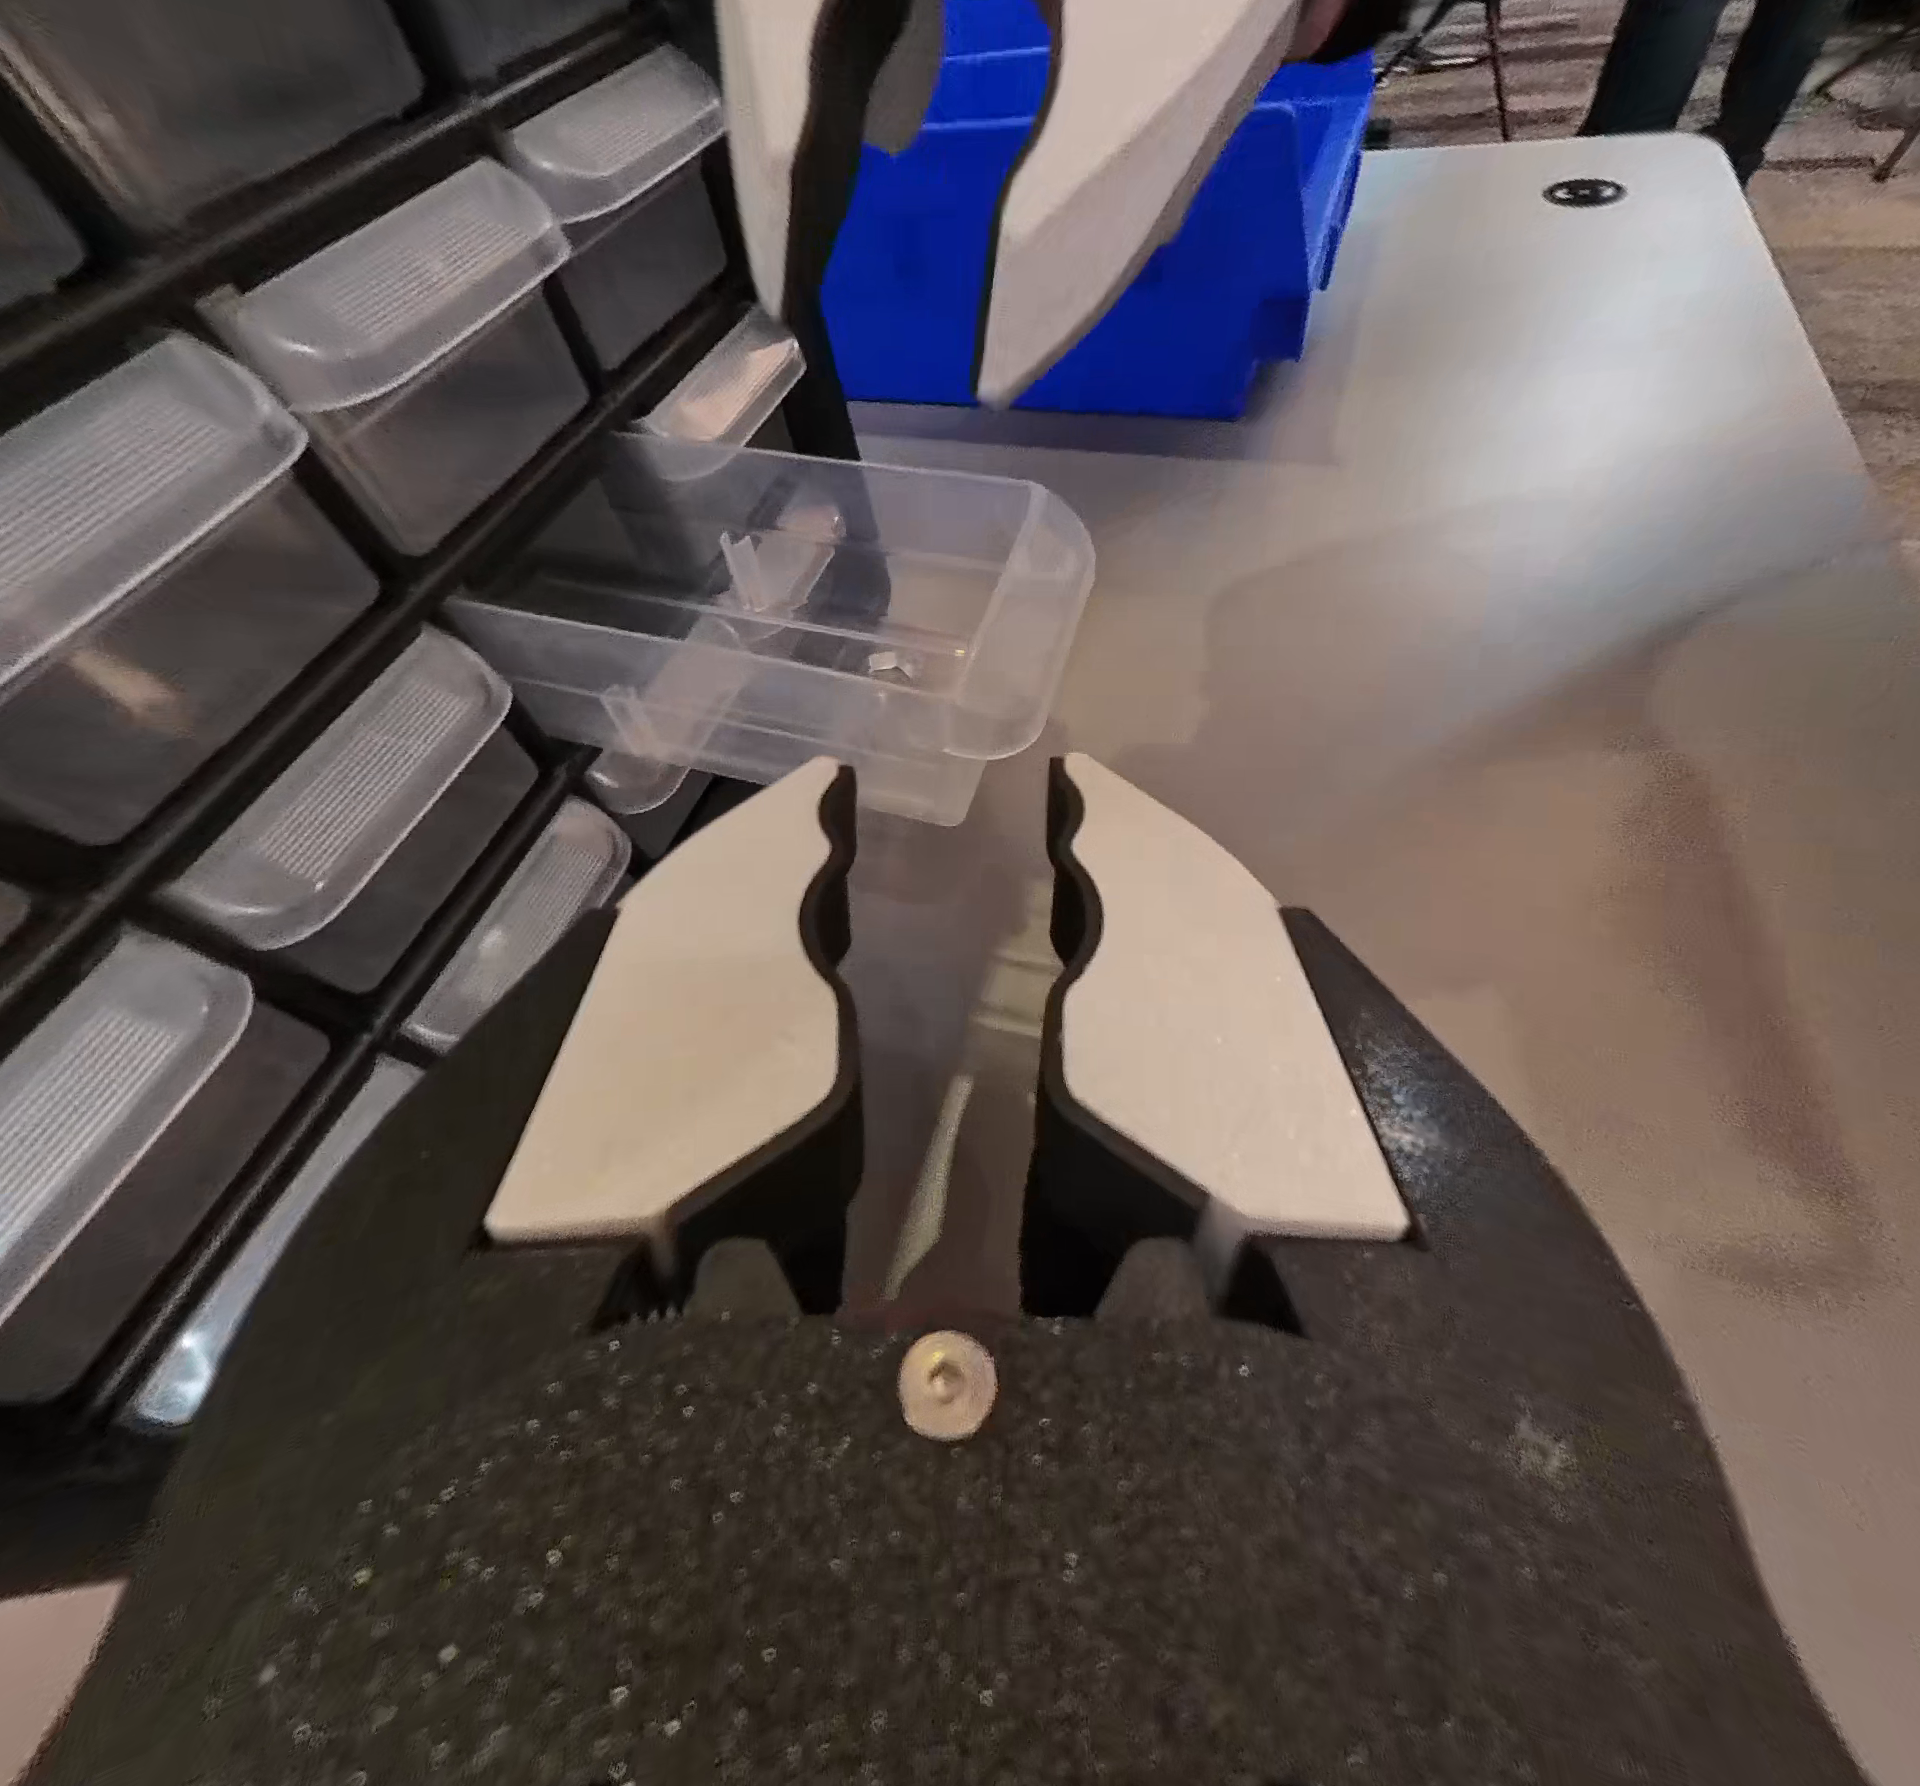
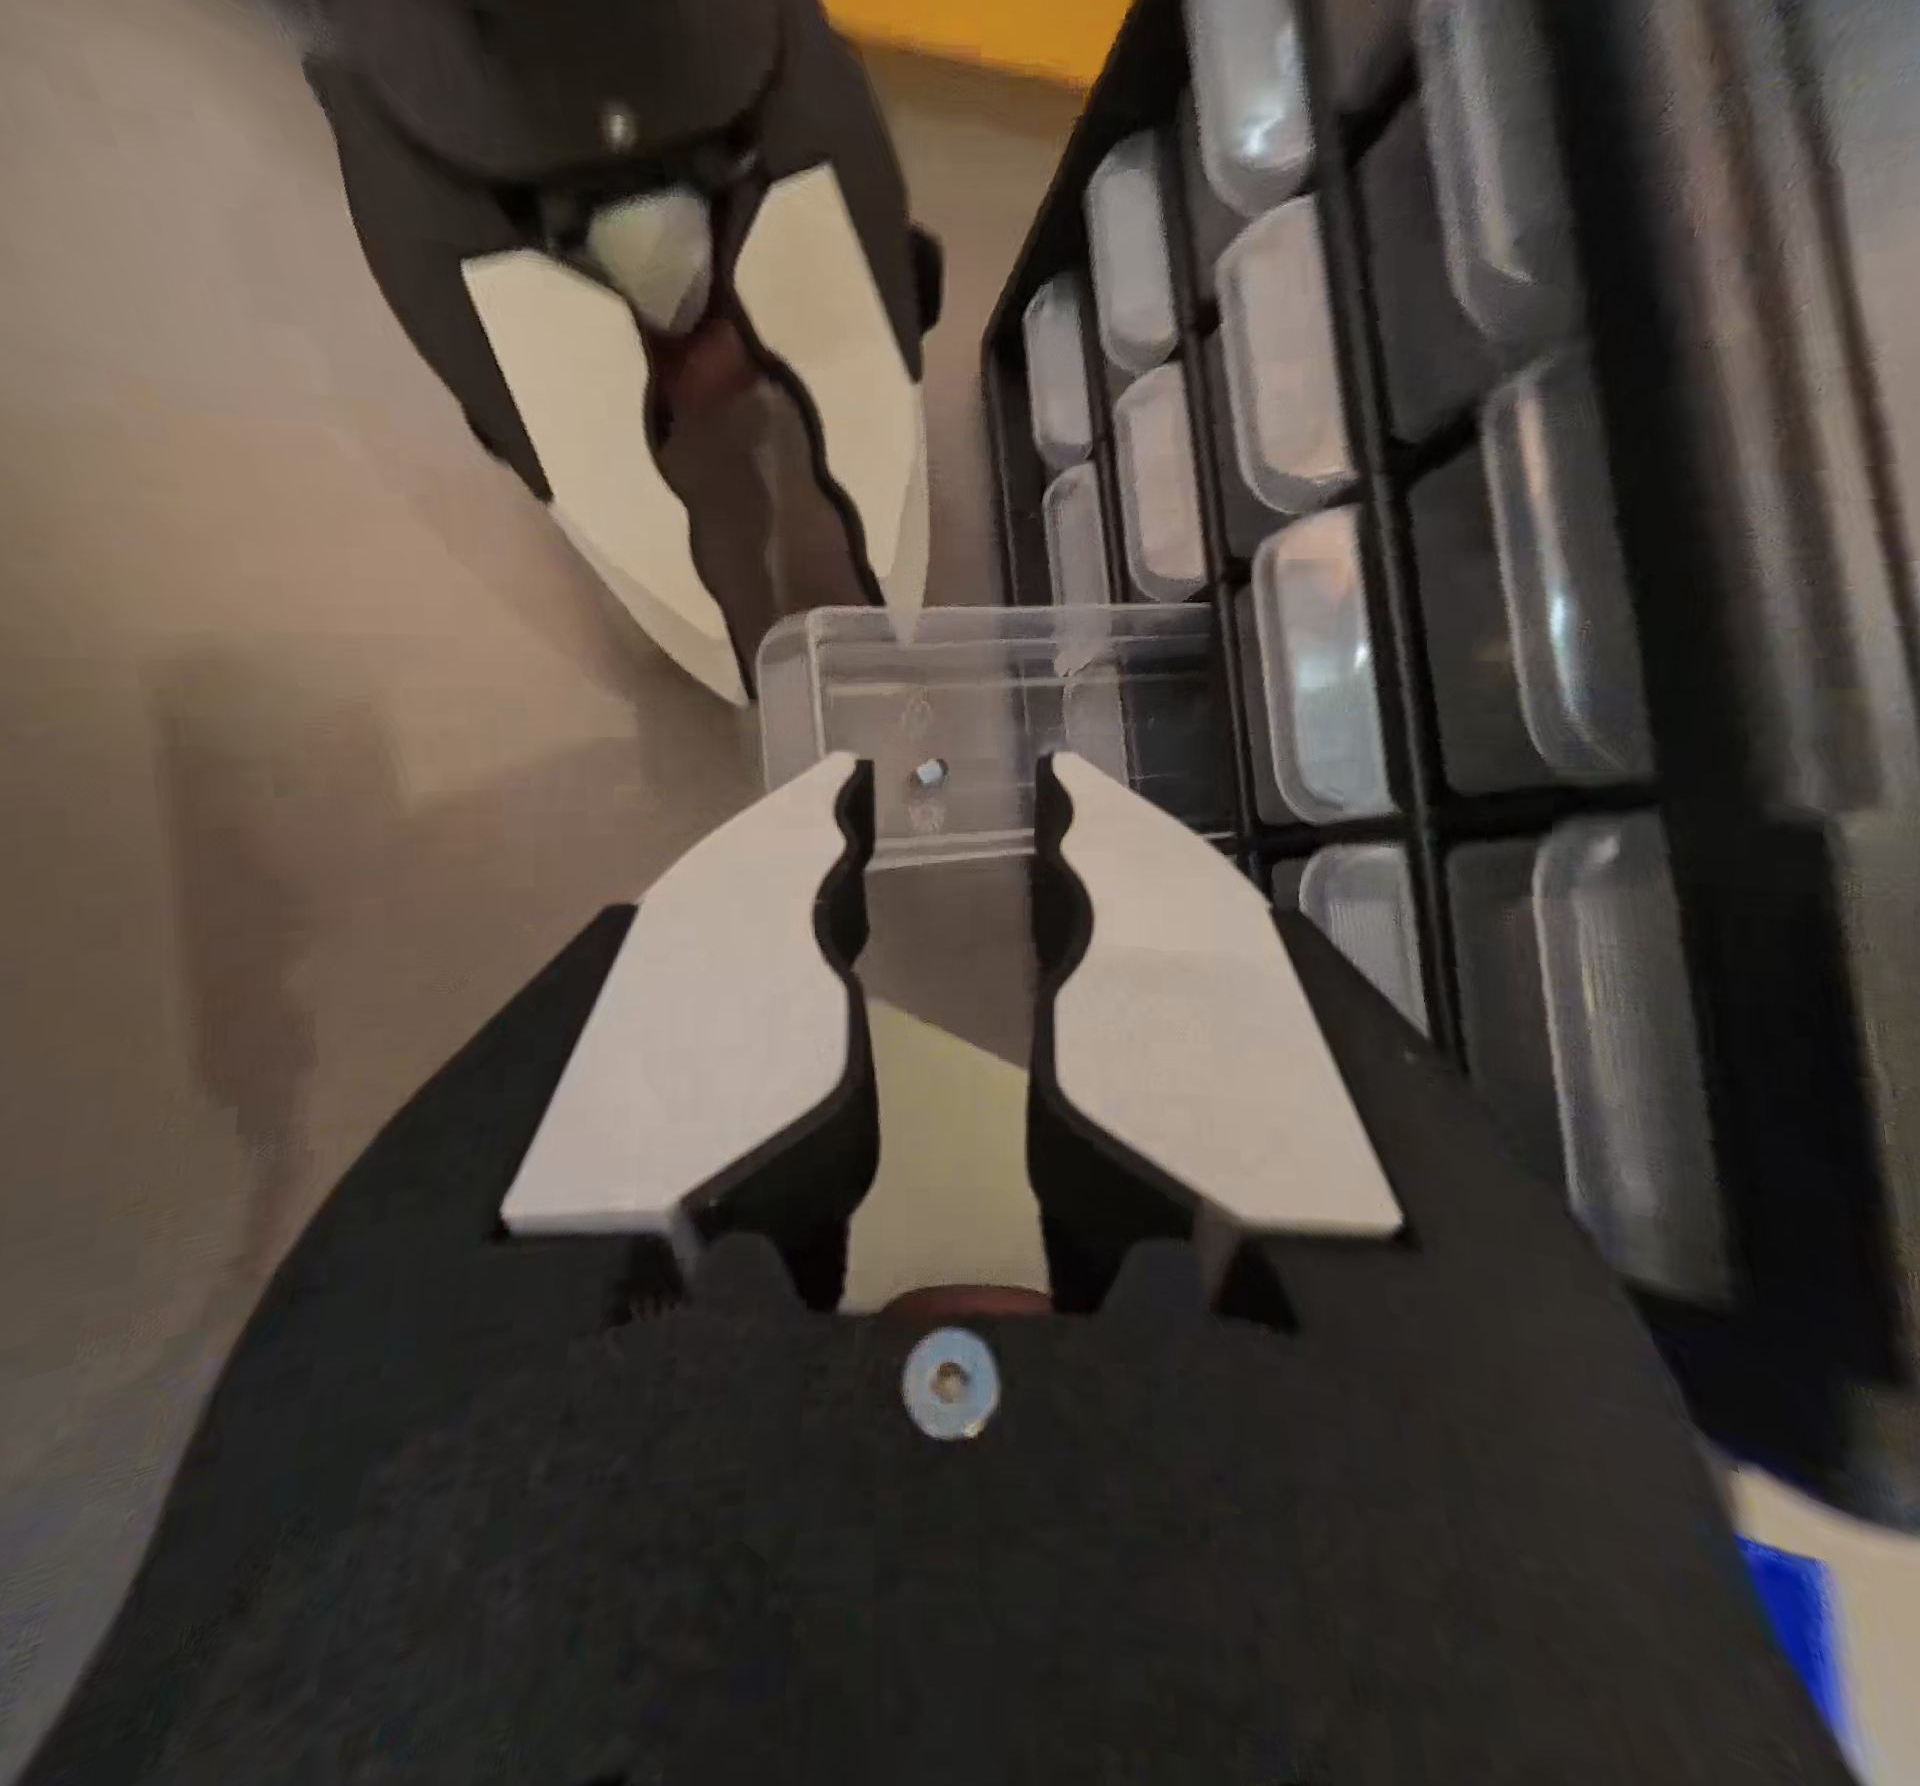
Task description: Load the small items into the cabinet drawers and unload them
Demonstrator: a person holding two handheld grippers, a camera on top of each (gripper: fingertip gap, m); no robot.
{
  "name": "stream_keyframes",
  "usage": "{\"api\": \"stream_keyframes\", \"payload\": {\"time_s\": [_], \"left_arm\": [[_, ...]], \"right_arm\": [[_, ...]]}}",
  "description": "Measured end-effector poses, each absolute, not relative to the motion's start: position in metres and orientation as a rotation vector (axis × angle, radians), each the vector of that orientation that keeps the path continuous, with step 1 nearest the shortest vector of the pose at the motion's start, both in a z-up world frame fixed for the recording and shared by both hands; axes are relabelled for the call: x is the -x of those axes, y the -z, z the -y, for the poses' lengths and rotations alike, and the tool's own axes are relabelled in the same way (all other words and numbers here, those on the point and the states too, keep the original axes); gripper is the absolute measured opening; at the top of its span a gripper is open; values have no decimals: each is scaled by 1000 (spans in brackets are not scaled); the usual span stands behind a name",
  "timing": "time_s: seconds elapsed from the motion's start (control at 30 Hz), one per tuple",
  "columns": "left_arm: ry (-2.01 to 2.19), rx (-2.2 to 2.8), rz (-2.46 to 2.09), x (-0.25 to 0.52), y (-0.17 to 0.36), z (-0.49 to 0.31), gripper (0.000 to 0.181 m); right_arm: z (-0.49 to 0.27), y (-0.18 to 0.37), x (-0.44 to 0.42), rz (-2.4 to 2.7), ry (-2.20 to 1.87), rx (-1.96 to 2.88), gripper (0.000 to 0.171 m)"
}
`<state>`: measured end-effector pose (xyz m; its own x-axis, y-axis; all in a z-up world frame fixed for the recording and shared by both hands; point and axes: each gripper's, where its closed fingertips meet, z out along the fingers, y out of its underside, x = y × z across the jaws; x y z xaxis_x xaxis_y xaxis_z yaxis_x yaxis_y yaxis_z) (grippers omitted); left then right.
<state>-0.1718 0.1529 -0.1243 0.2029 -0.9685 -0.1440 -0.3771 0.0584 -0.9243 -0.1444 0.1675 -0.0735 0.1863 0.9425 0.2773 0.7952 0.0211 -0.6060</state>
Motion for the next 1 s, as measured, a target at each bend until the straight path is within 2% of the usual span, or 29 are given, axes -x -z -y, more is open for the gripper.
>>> {"api": "stream_keyframes", "payload": {"time_s": [0.37,0.77,0.9,1.0], "left_arm": [[852,1479,-1328,176,127,-152,35],[847,1492,-1397,184,130,-140,36],[824,1534,-1400,185,135,-144,39],[867,1603,-1403,185,139,-143,41]], "right_arm": [[-174,105,152,2234,17,1760,26],[-176,122,149,2331,73,1775,14],[-171,123,148,2401,87,1722,22],[-168,122,146,2483,112,1634,20]]}}
